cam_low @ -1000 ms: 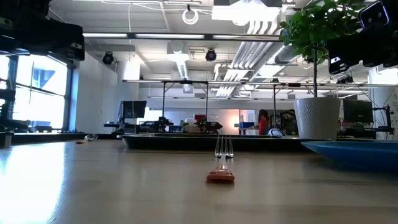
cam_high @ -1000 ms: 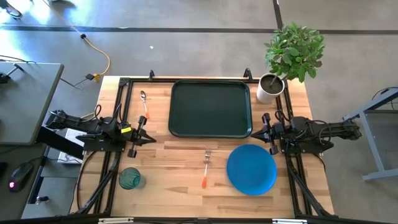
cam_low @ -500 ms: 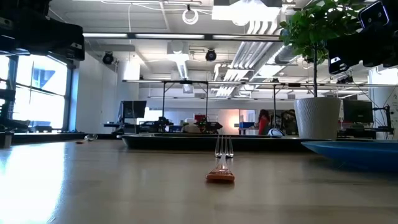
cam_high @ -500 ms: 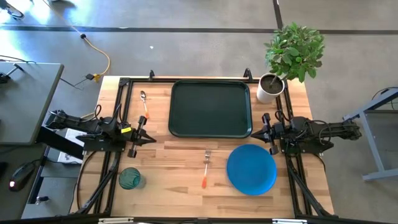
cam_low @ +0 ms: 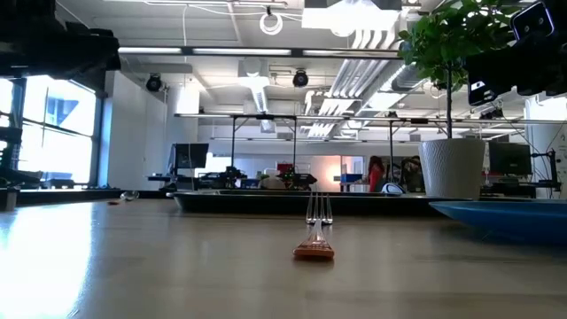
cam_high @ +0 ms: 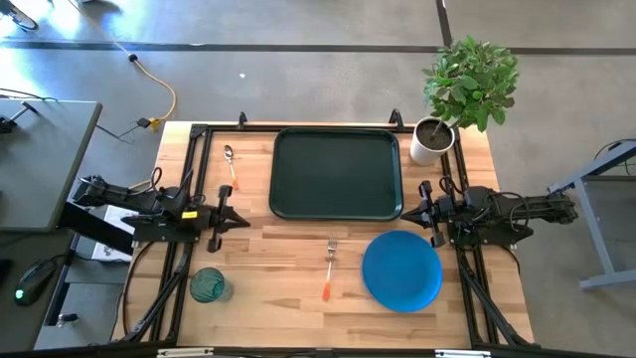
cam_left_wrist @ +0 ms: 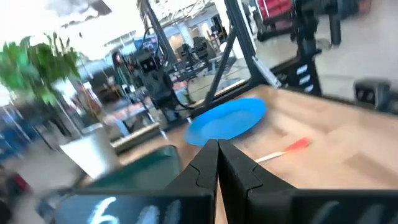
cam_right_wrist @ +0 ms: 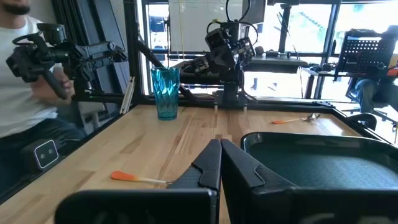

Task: Pick and place plate/cup/fork/spoon on tray
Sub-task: Put the blue plate on the center of the green tray

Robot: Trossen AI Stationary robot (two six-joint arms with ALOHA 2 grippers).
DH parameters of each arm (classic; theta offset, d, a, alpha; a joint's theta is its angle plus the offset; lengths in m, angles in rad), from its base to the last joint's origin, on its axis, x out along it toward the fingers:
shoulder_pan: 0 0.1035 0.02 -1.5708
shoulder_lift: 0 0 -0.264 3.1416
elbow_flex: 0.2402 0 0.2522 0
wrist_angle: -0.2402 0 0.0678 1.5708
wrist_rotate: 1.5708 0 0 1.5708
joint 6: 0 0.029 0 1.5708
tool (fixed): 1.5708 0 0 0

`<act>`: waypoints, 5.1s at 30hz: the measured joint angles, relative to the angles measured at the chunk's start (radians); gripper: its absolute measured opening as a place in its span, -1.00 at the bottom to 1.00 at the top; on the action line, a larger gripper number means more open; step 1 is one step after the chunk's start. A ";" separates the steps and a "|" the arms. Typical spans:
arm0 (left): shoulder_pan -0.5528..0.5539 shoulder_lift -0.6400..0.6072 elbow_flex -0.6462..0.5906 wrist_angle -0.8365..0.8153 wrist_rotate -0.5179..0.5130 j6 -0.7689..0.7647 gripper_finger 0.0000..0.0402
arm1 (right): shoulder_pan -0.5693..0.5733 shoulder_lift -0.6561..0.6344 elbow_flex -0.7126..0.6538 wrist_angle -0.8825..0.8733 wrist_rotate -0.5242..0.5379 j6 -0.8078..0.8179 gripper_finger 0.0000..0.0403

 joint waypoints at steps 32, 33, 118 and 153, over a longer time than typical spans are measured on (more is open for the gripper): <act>0.051 0.000 0.000 0.425 -0.376 -0.173 -1.00 | 0.000 -0.001 0.001 0.324 0.108 0.135 -1.00; 0.057 0.000 0.000 0.414 -0.416 -0.179 -1.00 | 0.000 -0.001 0.005 0.331 0.108 0.189 -1.00; 0.449 1.763 1.022 0.553 0.296 -0.742 -0.24 | -0.401 0.724 0.347 -0.530 0.351 0.788 0.12; 0.118 2.262 1.637 -0.018 0.140 -0.908 -0.24 | 0.233 0.723 0.346 -0.575 0.624 1.100 0.12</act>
